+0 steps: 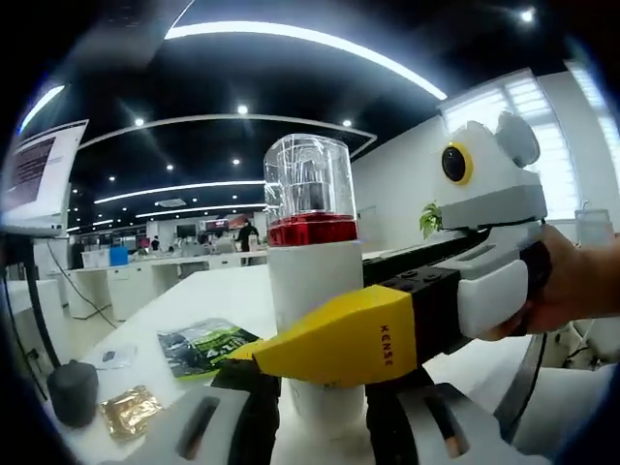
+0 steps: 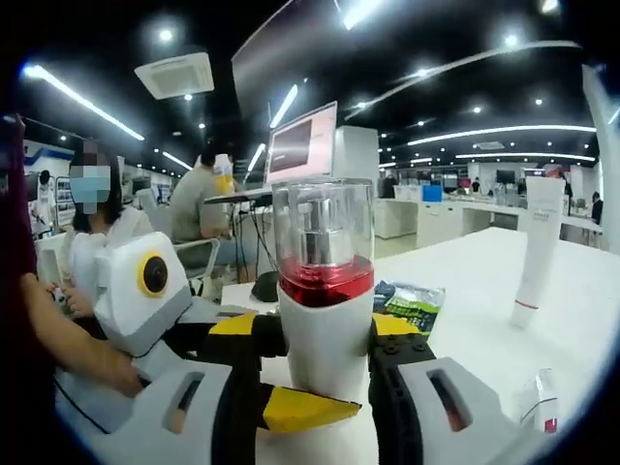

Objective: Arrange the skincare products in the storage area until every visible bottle or jar stands upright without overlapping.

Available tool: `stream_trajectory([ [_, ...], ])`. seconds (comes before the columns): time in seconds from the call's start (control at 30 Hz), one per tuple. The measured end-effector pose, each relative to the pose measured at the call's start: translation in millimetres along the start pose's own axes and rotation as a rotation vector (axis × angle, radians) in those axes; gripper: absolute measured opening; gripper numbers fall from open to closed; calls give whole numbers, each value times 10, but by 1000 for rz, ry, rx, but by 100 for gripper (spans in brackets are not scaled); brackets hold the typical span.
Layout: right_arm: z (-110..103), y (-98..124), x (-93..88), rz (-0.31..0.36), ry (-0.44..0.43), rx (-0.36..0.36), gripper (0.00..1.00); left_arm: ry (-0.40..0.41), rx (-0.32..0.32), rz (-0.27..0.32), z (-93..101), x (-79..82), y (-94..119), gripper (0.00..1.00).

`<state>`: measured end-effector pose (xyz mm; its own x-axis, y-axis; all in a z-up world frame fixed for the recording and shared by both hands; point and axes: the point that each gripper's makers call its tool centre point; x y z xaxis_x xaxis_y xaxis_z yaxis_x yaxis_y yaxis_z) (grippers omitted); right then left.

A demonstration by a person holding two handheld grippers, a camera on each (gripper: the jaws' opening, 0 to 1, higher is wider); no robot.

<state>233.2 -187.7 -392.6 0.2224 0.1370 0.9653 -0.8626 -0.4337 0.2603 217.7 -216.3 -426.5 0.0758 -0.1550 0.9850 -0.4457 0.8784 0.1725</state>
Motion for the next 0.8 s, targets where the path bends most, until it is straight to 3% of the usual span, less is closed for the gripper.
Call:
stream_trajectory([
  [0.17, 30, 3, 4, -2, -13, -54, 40, -5, 9, -2, -5, 0, 0, 33],
  [0.27, 72, 22, -5, 0, -15, -92, 33, -4, 16, -2, -8, 0, 4, 33],
  [0.8, 100, 28, 18, 18, 22, -50, 31, -7, -11, 9, 21, 13, 32, 34],
])
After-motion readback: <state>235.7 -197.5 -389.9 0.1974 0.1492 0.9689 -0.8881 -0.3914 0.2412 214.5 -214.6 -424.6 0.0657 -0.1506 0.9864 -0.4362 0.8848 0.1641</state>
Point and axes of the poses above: the point that each gripper's makers call its tool centre point, and the gripper's own axes: y roughly backward along the fingers, z roughly to its right, x roughly out of its top, and after that the axes turned 6 degrees about -z, right-handed
